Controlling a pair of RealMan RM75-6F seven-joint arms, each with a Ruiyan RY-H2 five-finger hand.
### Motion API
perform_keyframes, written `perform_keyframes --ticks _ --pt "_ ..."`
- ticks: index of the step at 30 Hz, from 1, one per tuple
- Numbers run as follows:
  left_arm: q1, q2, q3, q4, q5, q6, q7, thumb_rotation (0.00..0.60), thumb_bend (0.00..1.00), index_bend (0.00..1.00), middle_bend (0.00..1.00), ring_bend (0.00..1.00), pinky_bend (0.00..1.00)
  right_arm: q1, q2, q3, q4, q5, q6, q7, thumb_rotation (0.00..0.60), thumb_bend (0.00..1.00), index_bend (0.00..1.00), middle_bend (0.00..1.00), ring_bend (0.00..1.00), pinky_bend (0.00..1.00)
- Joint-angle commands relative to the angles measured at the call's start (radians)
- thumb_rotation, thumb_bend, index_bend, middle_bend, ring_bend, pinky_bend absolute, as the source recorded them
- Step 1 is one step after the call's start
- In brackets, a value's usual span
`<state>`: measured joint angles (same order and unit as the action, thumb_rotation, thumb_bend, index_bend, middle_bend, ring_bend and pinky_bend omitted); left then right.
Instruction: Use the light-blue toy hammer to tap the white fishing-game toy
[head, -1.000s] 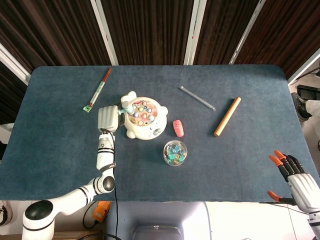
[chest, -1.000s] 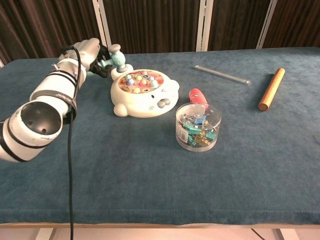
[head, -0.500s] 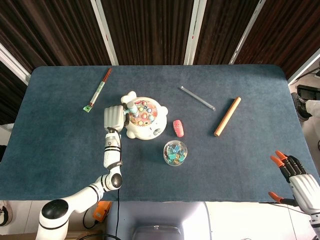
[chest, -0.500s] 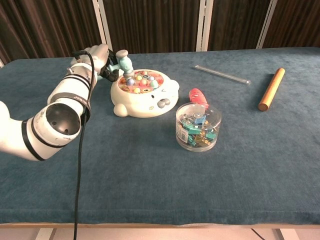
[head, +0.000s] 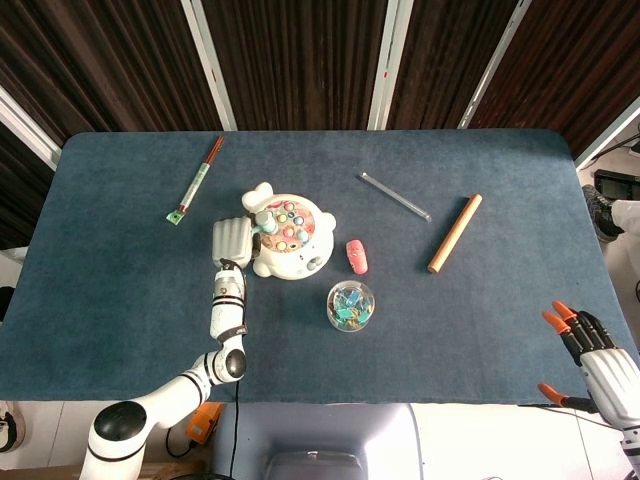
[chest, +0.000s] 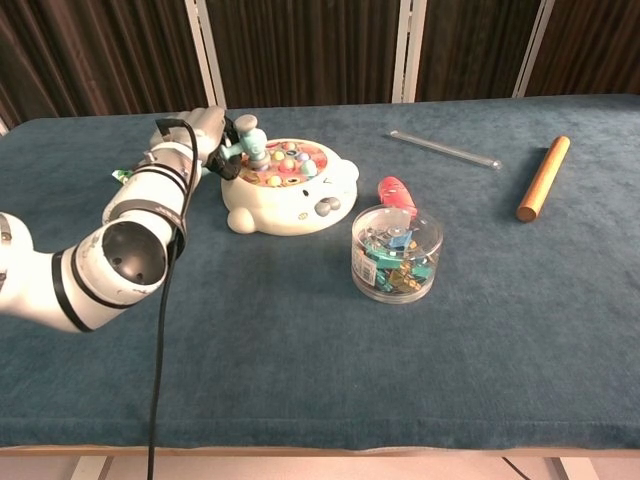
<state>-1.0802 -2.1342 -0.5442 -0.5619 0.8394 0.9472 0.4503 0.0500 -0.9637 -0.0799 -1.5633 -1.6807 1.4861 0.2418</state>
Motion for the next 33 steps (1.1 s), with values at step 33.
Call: perform_keyframes --ticks 33 --pt "-0.025 -0.007 0.013 -0.067 0.003 0.005 0.064 0.6 0.87 0.91 1.0 1.0 1.0 -0.013 0.005 -0.002 0.016 -0.013 0.029 0.031 0.6 0.32 0.0 0.0 0.0 0.0"
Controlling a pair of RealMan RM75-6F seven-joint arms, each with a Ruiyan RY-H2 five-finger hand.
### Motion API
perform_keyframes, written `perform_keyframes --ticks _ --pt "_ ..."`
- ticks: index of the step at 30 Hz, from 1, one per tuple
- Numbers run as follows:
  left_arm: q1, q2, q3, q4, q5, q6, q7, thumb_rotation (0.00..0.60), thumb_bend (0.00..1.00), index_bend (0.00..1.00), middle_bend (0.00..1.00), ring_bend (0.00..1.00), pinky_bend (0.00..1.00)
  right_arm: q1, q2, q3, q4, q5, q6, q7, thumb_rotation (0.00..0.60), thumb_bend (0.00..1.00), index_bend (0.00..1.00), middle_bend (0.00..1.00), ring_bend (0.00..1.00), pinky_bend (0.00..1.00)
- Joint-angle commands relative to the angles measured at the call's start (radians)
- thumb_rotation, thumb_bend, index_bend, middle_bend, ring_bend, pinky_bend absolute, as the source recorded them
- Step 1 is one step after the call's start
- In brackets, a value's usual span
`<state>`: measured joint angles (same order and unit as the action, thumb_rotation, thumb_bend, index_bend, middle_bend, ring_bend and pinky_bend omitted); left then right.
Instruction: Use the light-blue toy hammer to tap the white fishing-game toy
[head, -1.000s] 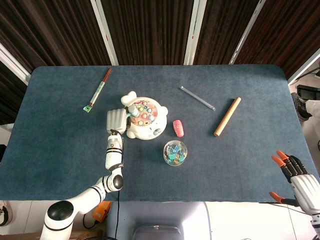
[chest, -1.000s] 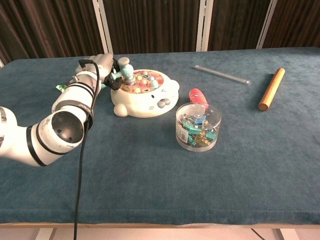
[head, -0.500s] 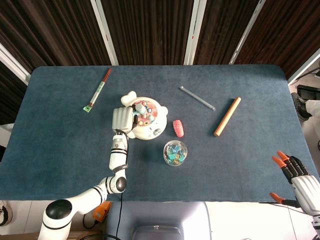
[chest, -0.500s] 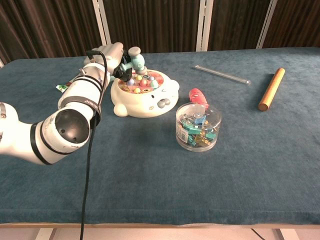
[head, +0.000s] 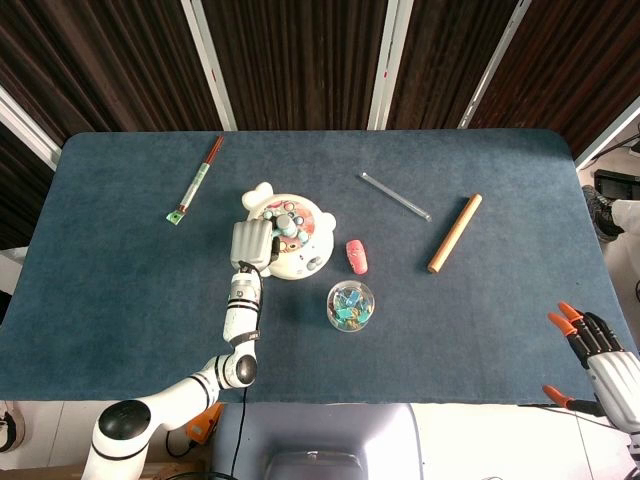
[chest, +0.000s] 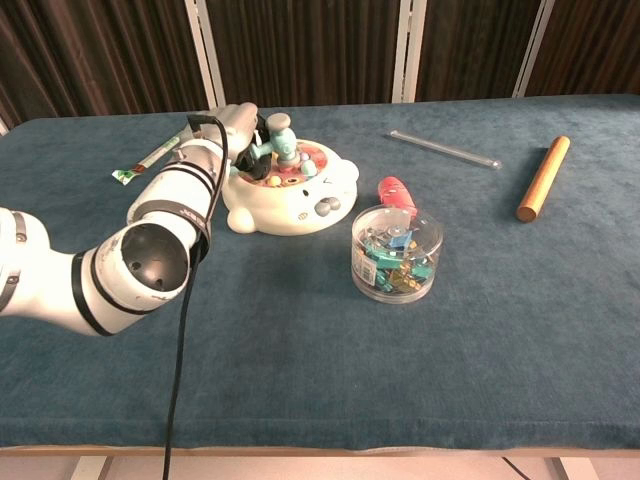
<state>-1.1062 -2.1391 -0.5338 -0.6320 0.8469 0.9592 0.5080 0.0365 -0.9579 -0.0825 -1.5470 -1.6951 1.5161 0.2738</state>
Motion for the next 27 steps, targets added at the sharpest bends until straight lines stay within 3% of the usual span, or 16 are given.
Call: perform_keyframes --ticks 1,6,12,17,21,27 --pt "0.001 -0.003 0.002 0.004 -0.006 -0.006 0.008 0.6 0.87 0.91 1.0 1.0 1.0 0.001 0.0 0.0 -0.001 0.001 -0.003 -0.002 0.6 0.32 0.0 0.0 0.0 0.0" --pt "-0.003 0.009 -0.004 -0.021 0.008 0.016 -0.009 0.6 0.87 0.91 1.0 1.0 1.0 0.0 -0.001 0.0 0.001 0.0 -0.001 -0.004 0.6 0.32 0.0 0.0 0.0 0.0" --pt "0.037 0.069 0.012 -0.166 0.038 0.082 -0.005 0.6 0.87 0.91 1.0 1.0 1.0 0.003 -0.003 0.0 -0.001 0.0 -0.01 -0.011 0.6 0.32 0.0 0.0 0.0 0.0" --pt "0.162 0.182 0.089 -0.422 0.053 0.149 0.044 0.6 0.86 0.91 1.0 1.0 1.0 0.007 -0.006 -0.002 -0.006 -0.003 -0.019 -0.022 0.6 0.32 0.0 0.0 0.0 0.0" --pt "0.284 0.267 0.201 -0.583 0.094 0.241 0.079 0.6 0.84 0.91 1.0 1.0 1.0 0.011 -0.011 -0.006 -0.013 -0.006 -0.033 -0.045 0.6 0.32 0.0 0.0 0.0 0.0" --pt "0.361 0.29 0.278 -0.622 0.077 0.255 0.109 0.6 0.78 0.86 1.0 1.0 1.0 0.014 -0.019 -0.015 -0.028 -0.027 -0.038 -0.082 0.6 0.32 0.0 0.0 0.0 0.0"
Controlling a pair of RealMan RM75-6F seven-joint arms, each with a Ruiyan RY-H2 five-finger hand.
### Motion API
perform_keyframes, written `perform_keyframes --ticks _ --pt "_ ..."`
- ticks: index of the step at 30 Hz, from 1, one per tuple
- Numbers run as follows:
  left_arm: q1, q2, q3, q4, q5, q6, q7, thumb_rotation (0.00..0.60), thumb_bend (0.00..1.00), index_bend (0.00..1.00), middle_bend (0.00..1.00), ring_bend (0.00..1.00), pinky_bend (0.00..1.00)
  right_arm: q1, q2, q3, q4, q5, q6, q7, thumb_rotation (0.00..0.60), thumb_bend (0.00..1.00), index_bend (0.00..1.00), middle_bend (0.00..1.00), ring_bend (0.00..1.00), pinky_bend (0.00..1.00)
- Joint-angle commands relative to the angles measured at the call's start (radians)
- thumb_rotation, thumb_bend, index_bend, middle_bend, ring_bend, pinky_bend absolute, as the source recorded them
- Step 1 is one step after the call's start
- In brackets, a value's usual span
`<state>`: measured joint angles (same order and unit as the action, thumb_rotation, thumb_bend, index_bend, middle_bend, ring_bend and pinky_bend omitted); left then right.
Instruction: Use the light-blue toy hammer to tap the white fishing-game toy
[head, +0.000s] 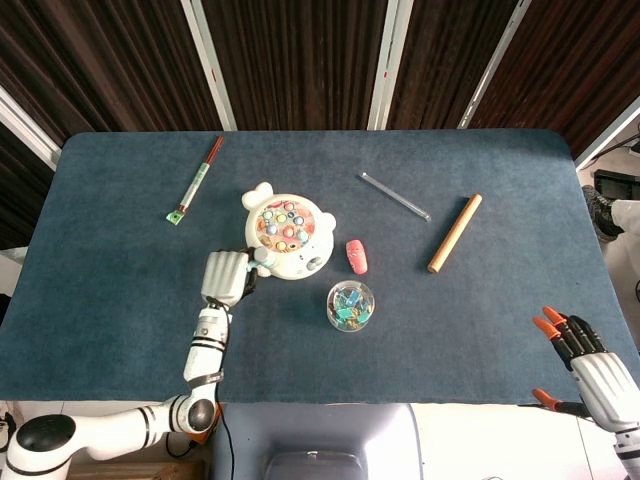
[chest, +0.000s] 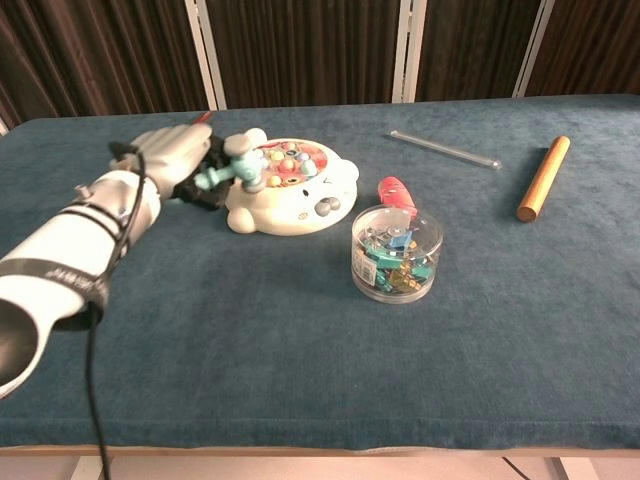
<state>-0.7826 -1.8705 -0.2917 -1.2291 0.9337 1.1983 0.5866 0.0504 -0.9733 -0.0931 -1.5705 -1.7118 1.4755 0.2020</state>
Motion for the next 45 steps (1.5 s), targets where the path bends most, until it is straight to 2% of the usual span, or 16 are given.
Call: perform_keyframes --ticks 1,3,6,12,15,21,24,30,34,45 --pt "0.045 0.023 0.044 -0.027 -0.016 0.014 0.037 0.6 0.76 0.85 0.99 1.0 1.0 -0.001 -0.005 -0.006 -0.005 -0.014 0.004 -0.014 0.6 0.32 0.0 0.0 0.0 0.0" --pt "0.069 0.02 0.069 -0.017 -0.016 0.014 0.032 0.6 0.71 0.82 0.96 0.99 1.0 -0.002 -0.007 -0.007 -0.005 -0.016 0.004 -0.02 0.6 0.32 0.0 0.0 0.0 0.0" --pt "0.081 0.003 0.078 0.023 0.0 0.015 0.008 0.6 0.69 0.81 0.94 0.98 0.99 0.0 -0.008 -0.008 -0.005 -0.014 -0.001 -0.021 0.6 0.32 0.0 0.0 0.0 0.0" --pt "0.079 -0.036 0.063 0.108 0.015 -0.007 -0.028 0.6 0.69 0.79 0.91 0.96 0.97 -0.001 -0.007 -0.009 -0.004 -0.016 0.005 -0.02 0.6 0.32 0.0 0.0 0.0 0.0" --pt "0.077 -0.048 0.053 0.136 0.018 -0.025 -0.046 0.6 0.63 0.76 0.88 0.92 0.93 -0.002 -0.007 -0.008 -0.003 -0.013 0.007 -0.016 0.6 0.32 0.0 0.0 0.0 0.0" --pt "0.083 -0.043 0.047 0.139 0.02 -0.067 -0.07 0.6 0.49 0.62 0.7 0.76 0.78 0.001 -0.007 -0.008 -0.004 -0.01 0.001 -0.017 0.6 0.32 0.0 0.0 0.0 0.0" --pt "0.084 -0.038 0.053 0.138 0.035 -0.08 -0.079 0.6 0.47 0.53 0.6 0.66 0.69 0.001 -0.008 -0.008 -0.005 -0.009 0.001 -0.02 0.6 0.32 0.0 0.0 0.0 0.0" --pt "0.088 -0.017 0.064 0.127 0.059 -0.106 -0.093 0.6 0.44 0.4 0.31 0.37 0.52 0.0 -0.008 -0.008 -0.005 -0.01 0.004 -0.022 0.6 0.32 0.0 0.0 0.0 0.0" --pt "0.089 -0.011 0.062 0.126 0.066 -0.108 -0.089 0.6 0.42 0.32 0.19 0.24 0.47 0.0 -0.008 -0.009 -0.005 -0.01 0.004 -0.021 0.6 0.32 0.0 0.0 0.0 0.0" --pt "0.088 -0.01 0.046 0.129 0.06 -0.124 -0.09 0.6 0.4 0.29 0.18 0.21 0.41 0.001 -0.009 -0.008 -0.005 -0.007 0.003 -0.023 0.6 0.32 0.0 0.0 0.0 0.0"
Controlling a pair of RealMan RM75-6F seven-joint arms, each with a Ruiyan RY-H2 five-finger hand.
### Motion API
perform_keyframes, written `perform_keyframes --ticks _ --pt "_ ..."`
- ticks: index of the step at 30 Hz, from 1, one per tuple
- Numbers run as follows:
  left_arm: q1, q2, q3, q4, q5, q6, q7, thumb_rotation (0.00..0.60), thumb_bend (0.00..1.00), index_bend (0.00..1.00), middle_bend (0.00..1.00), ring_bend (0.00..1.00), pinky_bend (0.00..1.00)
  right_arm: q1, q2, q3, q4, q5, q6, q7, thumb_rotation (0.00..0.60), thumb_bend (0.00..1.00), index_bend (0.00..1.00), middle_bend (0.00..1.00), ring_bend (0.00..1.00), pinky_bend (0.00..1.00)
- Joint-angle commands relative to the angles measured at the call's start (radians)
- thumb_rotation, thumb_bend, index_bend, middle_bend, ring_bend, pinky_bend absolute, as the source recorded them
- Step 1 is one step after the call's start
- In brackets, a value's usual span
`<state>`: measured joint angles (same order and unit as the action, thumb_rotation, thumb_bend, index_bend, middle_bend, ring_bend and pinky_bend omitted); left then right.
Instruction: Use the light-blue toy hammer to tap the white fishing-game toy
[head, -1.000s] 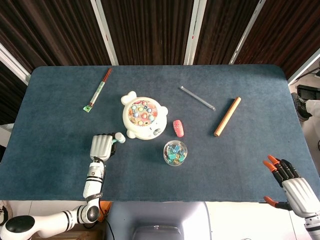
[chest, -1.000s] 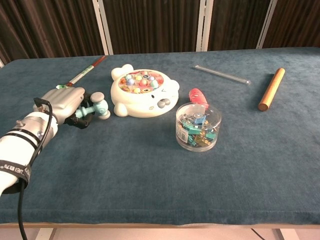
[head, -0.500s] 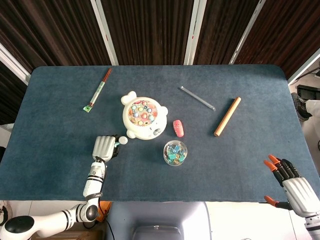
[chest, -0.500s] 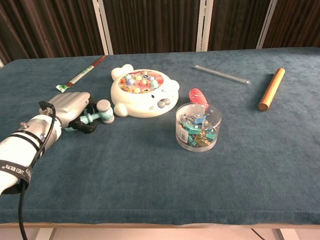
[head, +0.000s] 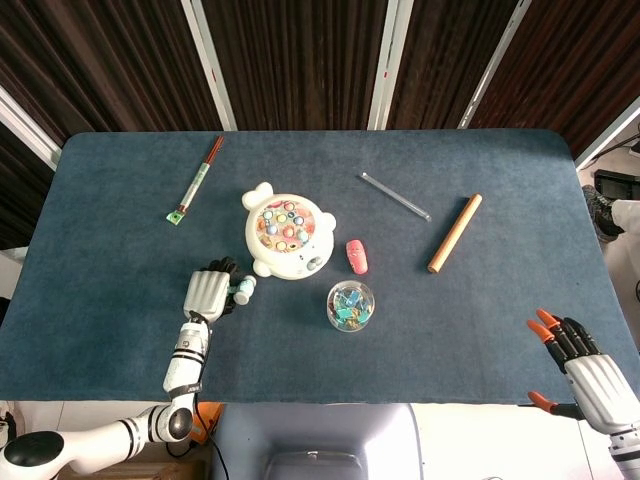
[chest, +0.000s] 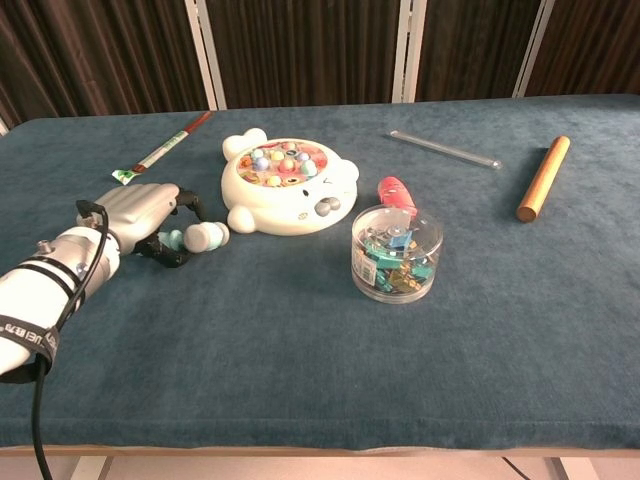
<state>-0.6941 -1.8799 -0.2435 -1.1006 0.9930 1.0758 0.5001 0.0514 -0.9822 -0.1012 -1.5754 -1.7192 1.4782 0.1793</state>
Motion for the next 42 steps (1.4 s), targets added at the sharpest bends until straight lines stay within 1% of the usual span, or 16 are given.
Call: perform_keyframes --ticks 1,8,16,25,42 --pt "-0.001 0.0 -0.005 0.001 0.002 -0.002 -0.008 0.6 0.4 0.29 0.18 0.21 0.41 0.0 0.0 0.0 0.0 0.0 0.0 0.0 0.6 0.32 0.0 0.0 0.0 0.0" --pt "-0.002 0.01 -0.023 -0.014 0.001 -0.007 -0.029 0.6 0.4 0.28 0.18 0.21 0.4 0.001 -0.001 0.001 -0.001 0.003 -0.001 -0.001 0.6 0.32 0.0 0.0 0.0 0.0" --pt "0.0 0.017 -0.02 -0.024 -0.004 -0.012 -0.018 0.6 0.4 0.28 0.18 0.21 0.39 -0.001 0.0 0.001 0.0 0.003 0.003 0.001 0.6 0.32 0.0 0.0 0.0 0.0" --pt "-0.005 0.008 -0.035 -0.008 -0.002 0.006 -0.021 0.6 0.4 0.27 0.18 0.21 0.37 -0.001 0.001 0.0 0.001 0.002 0.005 0.003 0.6 0.32 0.0 0.0 0.0 0.0" --pt "0.0 0.021 -0.031 -0.031 0.007 0.011 -0.023 0.6 0.39 0.27 0.18 0.2 0.36 -0.001 0.0 0.001 0.0 0.003 0.003 0.0 0.6 0.32 0.0 0.0 0.0 0.0"
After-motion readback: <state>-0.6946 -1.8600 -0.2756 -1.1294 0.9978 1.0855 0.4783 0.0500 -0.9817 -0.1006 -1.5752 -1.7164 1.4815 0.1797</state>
